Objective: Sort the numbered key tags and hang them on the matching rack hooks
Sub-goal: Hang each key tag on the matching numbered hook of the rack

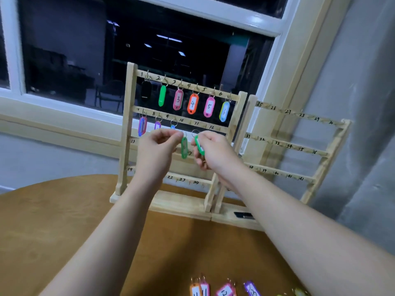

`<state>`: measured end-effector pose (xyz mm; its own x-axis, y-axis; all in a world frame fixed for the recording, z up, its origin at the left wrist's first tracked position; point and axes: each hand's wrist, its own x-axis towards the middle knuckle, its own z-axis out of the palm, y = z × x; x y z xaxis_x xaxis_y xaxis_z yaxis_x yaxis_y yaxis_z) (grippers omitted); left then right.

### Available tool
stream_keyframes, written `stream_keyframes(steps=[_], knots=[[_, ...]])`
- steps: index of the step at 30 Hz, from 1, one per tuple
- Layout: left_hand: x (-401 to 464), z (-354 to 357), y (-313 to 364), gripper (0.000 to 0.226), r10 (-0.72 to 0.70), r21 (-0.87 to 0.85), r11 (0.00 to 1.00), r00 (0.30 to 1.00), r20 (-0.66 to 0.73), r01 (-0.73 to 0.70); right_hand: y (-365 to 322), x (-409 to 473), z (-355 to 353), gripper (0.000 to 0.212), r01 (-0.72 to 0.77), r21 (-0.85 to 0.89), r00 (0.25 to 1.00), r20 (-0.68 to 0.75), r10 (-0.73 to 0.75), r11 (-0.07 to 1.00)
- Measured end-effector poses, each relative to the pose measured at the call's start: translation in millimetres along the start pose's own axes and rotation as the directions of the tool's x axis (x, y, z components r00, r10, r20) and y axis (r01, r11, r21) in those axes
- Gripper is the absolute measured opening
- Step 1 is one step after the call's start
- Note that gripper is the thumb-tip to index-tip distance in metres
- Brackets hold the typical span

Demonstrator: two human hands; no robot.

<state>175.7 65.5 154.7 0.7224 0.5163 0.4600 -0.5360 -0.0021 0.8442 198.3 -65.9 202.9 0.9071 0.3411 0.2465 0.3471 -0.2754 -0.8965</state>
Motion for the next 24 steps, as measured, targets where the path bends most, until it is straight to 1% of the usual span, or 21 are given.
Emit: stream_keyframes(steps=[3,7,14,18,21,24], knots=[[13,3,-6,0.005,-0.010,0.008,1.000,0.998,-0.070,0.010,-3,16,2,0.030,-0.031,0.058,0.999,-0.028,0.033,0.998],[28,3,-7,0.006,0.004,0.042,0.999,0.994,-0.109,0.001,-7,35,9,0.028,-0.077,0.121,0.994,-0.064,0.085,0.990],[32,2,-3,0.005,0.040,0.091,0.995,0.993,-0.110,-0.030,-10,49,14,0.022,-0.133,0.104,0.983,-0.110,0.144,0.986],[31,2,-3,0.005,0.071,0.122,0.991,0.994,-0.088,-0.060,-10,51,20,0.020,-0.165,0.139,0.976,-0.122,0.183,0.976],[30,2,-6,0.005,0.083,0.157,0.985,0.992,-0.090,-0.068,-10,51,22,0.021,-0.164,0.164,0.976,-0.119,0.184,0.973],[29,3,-9,0.006,0.060,0.171,0.984,0.996,-0.073,-0.046,-10,52,21,0.022,-0.149,0.186,0.979,-0.114,0.172,0.971]])
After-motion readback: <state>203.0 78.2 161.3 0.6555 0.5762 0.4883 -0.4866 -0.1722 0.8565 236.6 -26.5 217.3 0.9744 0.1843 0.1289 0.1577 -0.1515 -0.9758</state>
